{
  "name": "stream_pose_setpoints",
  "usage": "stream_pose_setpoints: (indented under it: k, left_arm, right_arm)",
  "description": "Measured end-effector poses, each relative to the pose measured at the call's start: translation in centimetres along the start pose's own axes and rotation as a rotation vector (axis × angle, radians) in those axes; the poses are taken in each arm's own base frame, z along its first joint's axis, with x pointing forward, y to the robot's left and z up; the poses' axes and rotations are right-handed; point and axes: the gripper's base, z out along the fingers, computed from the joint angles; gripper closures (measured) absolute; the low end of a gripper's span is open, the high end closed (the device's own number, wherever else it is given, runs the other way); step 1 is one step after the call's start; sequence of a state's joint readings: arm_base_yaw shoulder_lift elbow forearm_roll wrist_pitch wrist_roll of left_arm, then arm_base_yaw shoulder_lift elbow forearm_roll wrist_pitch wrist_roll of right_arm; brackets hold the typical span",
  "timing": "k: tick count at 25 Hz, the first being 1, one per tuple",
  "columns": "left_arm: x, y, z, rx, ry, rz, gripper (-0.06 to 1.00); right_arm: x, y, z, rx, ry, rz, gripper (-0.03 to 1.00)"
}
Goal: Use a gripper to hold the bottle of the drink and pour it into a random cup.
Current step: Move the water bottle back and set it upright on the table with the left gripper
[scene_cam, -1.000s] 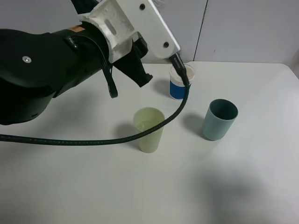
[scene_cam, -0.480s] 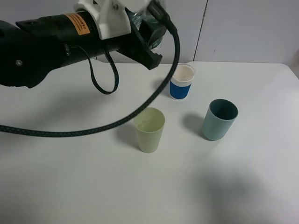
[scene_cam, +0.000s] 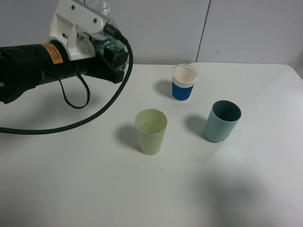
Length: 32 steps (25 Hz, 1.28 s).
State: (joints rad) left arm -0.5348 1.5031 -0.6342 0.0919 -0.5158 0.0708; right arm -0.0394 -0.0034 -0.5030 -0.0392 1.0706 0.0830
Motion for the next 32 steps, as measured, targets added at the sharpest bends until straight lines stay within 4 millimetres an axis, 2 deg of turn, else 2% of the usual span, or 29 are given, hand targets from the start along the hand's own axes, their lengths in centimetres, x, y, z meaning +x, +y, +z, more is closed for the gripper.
stream_pose_setpoints:
  k: [6, 14, 23, 32]
  left_arm:
    - [3.5, 1.6, -1.6, -0.039, 0.082, 0.009, 0.47]
    - [6.6, 3.5, -2.9, -0.087, 0.050, 0.000, 0.47]
    - [9.7, 5.0, -2.2, -0.096, 0.065, -0.037, 0.47]
    - [12.1, 5.2, -1.3, -0.088, 0.079, -0.071, 0.47]
  right_arm:
    - [0.0, 0.0, 0.0, 0.000, 0.000, 0.000, 0.22]
    - [0.0, 0.0, 0.0, 0.000, 0.000, 0.000, 0.22]
    - [0.0, 0.0, 0.0, 0.000, 0.000, 0.000, 0.22]
    - [0.0, 0.0, 0.0, 0.000, 0.000, 0.000, 0.22]
